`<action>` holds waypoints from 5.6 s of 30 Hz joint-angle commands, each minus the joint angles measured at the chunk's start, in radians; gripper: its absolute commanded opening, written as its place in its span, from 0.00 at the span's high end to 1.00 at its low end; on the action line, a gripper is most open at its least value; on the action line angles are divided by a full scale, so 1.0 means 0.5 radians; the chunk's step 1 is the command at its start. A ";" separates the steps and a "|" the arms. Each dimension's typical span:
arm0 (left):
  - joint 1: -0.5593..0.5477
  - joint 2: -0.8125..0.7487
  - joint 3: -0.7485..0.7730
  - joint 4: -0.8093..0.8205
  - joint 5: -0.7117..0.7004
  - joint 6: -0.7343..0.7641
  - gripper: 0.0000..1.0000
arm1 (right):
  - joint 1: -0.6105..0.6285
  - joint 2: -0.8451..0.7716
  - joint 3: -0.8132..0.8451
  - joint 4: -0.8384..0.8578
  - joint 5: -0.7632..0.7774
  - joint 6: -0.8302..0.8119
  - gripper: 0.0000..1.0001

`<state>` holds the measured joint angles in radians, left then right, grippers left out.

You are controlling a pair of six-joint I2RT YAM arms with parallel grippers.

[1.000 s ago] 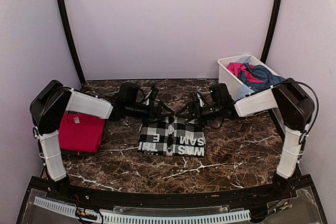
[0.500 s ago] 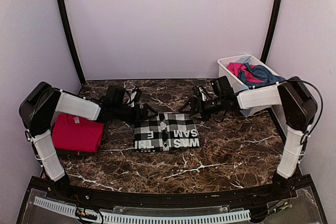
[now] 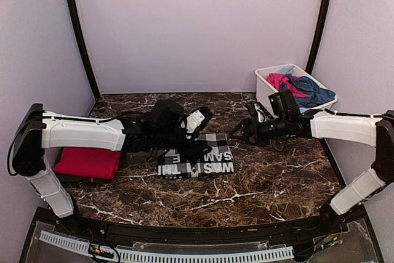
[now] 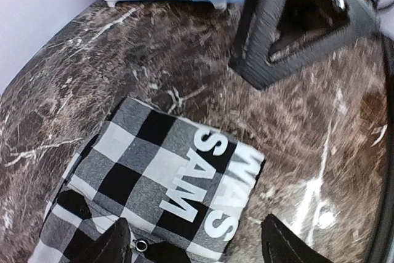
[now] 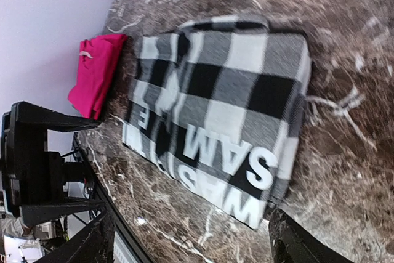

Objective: Fold and stack the mixed laundry pile
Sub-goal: Pick up the square-folded shirt from the center of the board, then pass from the left arm to the right, then turn over the square-folded shirt at the center of the board, then adjust the square-folded shirt at the center of the board.

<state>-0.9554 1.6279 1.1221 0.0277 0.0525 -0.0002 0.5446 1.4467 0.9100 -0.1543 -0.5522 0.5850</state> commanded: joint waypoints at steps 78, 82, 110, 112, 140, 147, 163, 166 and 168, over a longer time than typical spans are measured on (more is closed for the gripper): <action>-0.407 0.564 0.058 0.647 -0.219 0.478 1.00 | 0.147 0.819 -0.296 1.254 0.121 1.198 0.81; -0.406 0.543 0.073 0.589 -0.272 0.430 0.85 | 0.147 0.729 -0.259 1.081 0.150 1.077 1.00; -0.185 -0.354 -0.495 0.375 -0.508 -0.304 0.13 | -0.181 -0.108 0.887 -1.826 1.139 -0.475 1.00; -0.182 -0.392 -0.535 0.378 -0.513 -0.308 0.13 | -0.181 -0.123 1.006 -2.008 1.330 -0.503 1.00; 0.124 -1.101 -0.622 -0.282 -0.897 -0.738 0.08 | 0.834 1.847 2.641 -1.929 1.285 -0.150 1.00; 0.271 -1.209 -0.556 -0.532 -0.817 -0.995 0.08 | 0.883 1.867 2.686 -1.630 0.897 -0.126 0.43; 0.457 -0.730 -0.379 -0.376 -0.076 -1.214 0.24 | 0.270 0.733 1.395 -0.938 0.558 -0.351 0.30; 0.445 -0.467 -0.259 -0.380 0.037 -1.220 0.30 | 0.117 0.572 1.116 -0.894 0.639 -0.395 0.32; 0.429 -0.306 -0.129 -0.420 0.072 -1.231 0.33 | 0.031 0.535 1.005 -0.913 0.725 -0.424 0.34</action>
<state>-0.7296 1.3624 0.9531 -0.1886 -0.0124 -0.6037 0.5983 1.7443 1.5280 -0.6342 -0.2543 0.4129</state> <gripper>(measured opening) 0.695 0.672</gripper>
